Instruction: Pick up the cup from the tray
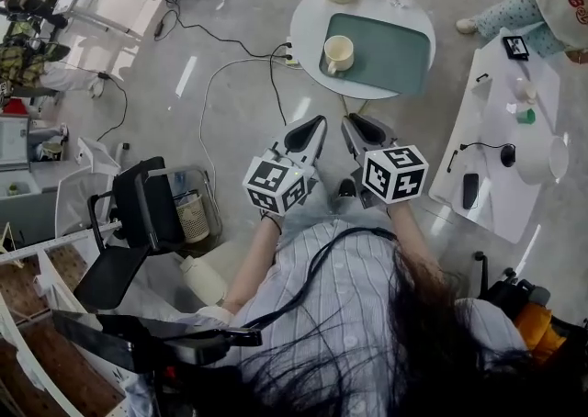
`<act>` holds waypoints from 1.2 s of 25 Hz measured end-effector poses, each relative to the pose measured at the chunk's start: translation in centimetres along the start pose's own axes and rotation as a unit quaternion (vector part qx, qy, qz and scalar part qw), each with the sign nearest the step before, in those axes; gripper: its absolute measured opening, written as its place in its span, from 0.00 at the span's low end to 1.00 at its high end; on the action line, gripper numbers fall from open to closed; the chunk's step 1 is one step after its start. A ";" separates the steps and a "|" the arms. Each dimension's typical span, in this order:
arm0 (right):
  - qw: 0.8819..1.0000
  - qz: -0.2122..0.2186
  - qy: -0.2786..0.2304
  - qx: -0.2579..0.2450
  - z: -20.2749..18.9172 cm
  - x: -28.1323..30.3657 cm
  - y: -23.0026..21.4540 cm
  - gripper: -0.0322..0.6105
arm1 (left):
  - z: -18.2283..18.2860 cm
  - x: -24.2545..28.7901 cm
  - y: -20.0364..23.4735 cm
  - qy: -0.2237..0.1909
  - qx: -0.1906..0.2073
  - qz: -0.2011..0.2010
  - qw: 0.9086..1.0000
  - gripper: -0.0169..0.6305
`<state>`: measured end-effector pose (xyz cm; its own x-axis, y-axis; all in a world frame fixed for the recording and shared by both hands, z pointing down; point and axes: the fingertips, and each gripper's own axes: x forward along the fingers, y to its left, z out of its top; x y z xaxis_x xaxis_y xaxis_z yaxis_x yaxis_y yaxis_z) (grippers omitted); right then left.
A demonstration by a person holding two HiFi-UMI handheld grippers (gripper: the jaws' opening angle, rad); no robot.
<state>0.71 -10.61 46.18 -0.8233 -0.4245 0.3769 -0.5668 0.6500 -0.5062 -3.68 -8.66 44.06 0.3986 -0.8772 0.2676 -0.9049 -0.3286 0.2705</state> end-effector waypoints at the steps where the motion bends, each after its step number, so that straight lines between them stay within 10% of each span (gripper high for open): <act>1: 1.000 -0.002 0.001 0.000 0.2 0.3 -0.3 0.14 | 0.1 0.5 0.4 0.001 0.000 -0.002 1.000 0.05; 22: 0.990 -0.127 -0.011 0.055 3.5 11.5 -7.7 0.14 | 2.1 9.5 11.8 0.058 0.030 -0.096 0.993 0.05; 30: 0.980 -0.183 0.021 0.077 1.9 16.0 -11.1 0.31 | 2.5 11.9 14.9 0.085 0.037 -0.145 0.985 0.05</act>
<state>-6.22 -25.80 56.32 -0.5645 -0.5820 0.5853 -0.8240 0.3552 -0.4415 -12.77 -24.88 48.92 0.6549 -0.6737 0.3424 -0.7557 -0.5866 0.2911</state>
